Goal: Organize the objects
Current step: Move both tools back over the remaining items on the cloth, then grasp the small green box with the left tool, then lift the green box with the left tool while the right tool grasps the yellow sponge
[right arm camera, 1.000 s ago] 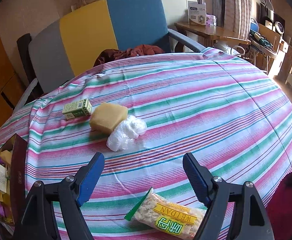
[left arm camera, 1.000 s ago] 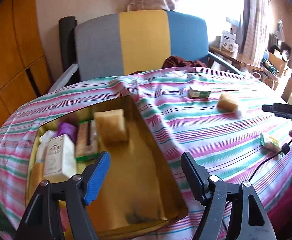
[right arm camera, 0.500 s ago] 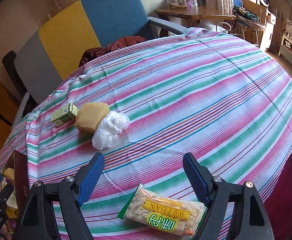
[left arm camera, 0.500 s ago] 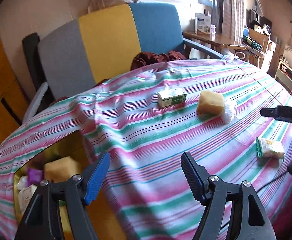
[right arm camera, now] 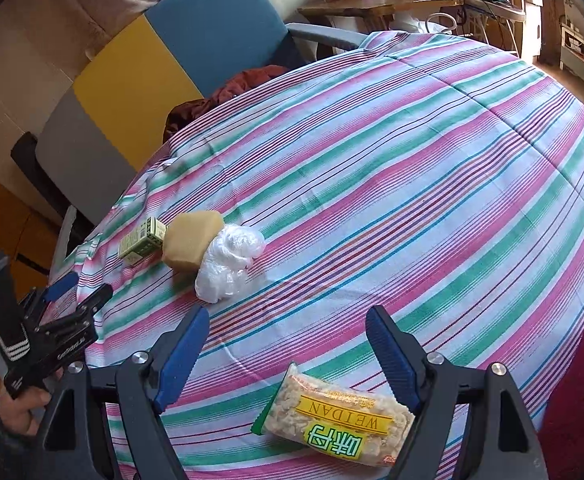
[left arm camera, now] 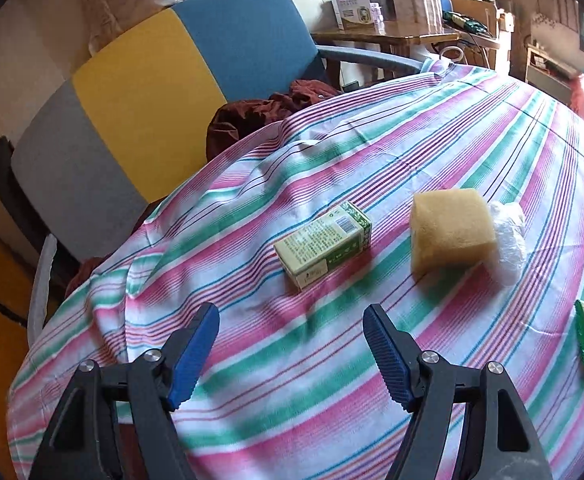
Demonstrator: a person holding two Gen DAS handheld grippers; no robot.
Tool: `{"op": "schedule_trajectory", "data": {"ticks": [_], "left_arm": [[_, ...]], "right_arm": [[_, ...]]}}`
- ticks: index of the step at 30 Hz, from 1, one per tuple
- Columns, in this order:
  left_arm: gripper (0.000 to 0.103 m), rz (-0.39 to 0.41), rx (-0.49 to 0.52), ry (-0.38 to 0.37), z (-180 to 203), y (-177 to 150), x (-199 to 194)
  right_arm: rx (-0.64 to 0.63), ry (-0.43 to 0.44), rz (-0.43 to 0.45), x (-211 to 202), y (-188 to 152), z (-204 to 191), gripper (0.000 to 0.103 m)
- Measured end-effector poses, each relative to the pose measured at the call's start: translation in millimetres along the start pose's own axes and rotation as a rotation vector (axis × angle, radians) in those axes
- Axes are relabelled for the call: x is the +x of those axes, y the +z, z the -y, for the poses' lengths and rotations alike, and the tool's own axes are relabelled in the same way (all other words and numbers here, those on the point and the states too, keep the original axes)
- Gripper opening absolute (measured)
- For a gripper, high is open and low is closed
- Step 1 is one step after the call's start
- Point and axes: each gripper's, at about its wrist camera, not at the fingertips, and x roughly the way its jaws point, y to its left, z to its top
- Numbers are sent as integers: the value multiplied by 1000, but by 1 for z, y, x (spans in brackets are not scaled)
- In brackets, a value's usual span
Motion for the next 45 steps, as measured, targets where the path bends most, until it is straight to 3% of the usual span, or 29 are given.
{"op": "schedule_trajectory", "data": {"ticks": [5, 14, 15, 16, 17, 18, 19, 26, 36, 45], "left_arm": [[82, -22, 110, -28, 2, 20, 30], [82, -10, 228, -65, 11, 43, 66], [82, -12, 242, -74, 15, 44, 69], [76, -18, 248, -78, 17, 44, 73], [67, -29, 235, -99, 18, 43, 75], [43, -38, 189, -152, 16, 43, 74], [30, -54, 141, -178, 14, 42, 74], [30, -73, -86, -153, 11, 2, 46], [30, -100, -161, -130, 47, -66, -15], [30, 10, -254, -177, 67, -135, -65]], "right_arm": [[10, 29, -15, 1, 0, 2, 82], [32, 50, -40, 6, 0, 7, 82], [31, 50, -44, 6, 0, 7, 82], [30, 49, -46, 7, 0, 7, 82], [31, 50, -48, 7, 0, 8, 82], [32, 48, -48, 7, 0, 8, 82], [33, 45, -49, 7, 0, 9, 82], [40, 33, -36, 4, 0, 12, 82], [53, 1, -9, 1, 2, 15, 82], [48, 16, 5, 0, 2, 13, 82]]}}
